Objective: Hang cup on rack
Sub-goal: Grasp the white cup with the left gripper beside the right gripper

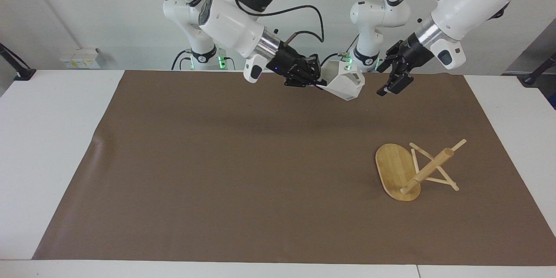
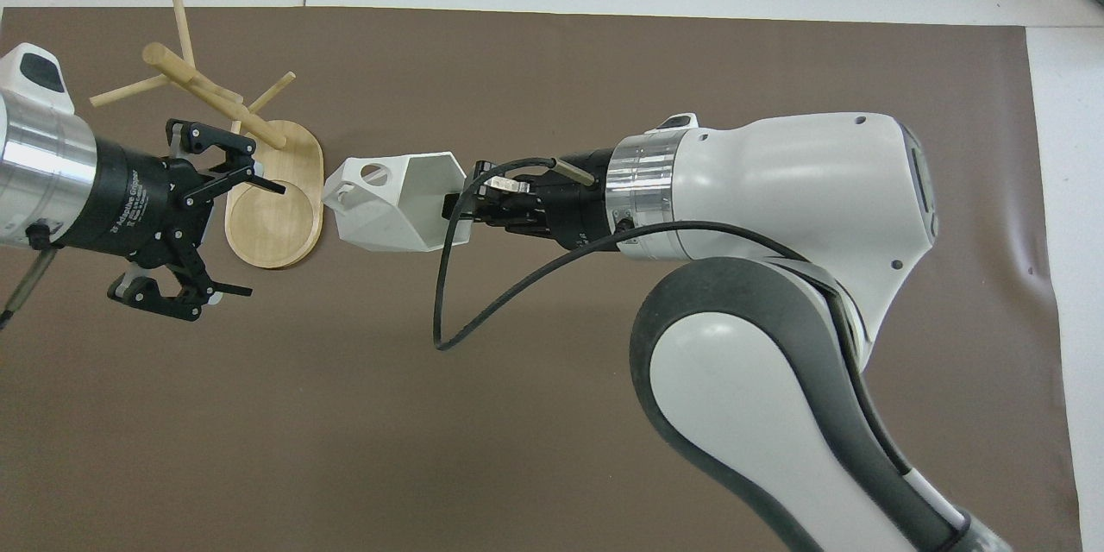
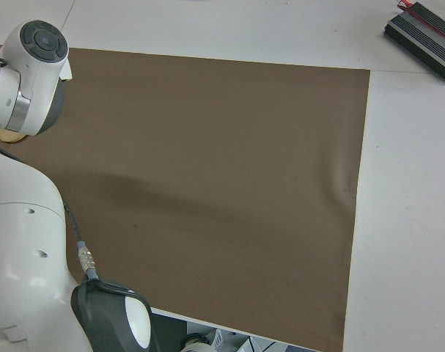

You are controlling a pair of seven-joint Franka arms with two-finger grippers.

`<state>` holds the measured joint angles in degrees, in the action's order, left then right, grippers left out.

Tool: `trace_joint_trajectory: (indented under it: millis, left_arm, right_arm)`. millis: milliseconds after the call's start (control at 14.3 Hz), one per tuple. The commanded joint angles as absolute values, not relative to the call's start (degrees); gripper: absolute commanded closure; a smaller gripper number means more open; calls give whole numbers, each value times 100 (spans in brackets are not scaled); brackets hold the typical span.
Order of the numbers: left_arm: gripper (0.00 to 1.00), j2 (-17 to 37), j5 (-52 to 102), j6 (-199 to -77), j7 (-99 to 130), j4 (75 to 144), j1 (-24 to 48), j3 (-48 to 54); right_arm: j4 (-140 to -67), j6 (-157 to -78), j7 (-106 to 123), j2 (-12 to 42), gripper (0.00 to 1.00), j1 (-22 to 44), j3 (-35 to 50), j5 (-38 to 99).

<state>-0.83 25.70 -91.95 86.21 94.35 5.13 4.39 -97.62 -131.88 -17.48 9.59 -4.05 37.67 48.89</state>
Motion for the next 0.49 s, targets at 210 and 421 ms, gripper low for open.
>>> trace_joint_trajectory:
  millis: [210,421]
  left_arm:
    - [0,360,3322,-8991,9052,9088,264,413]
    - [0,352,3498,-8991,9105,9097,246,404]
  right_arm:
    - [-9773,-13386,-1828,967,100,-422,3894,5054]
    - [-9773,-13525,-1854,967,100,-387,3911,5054]
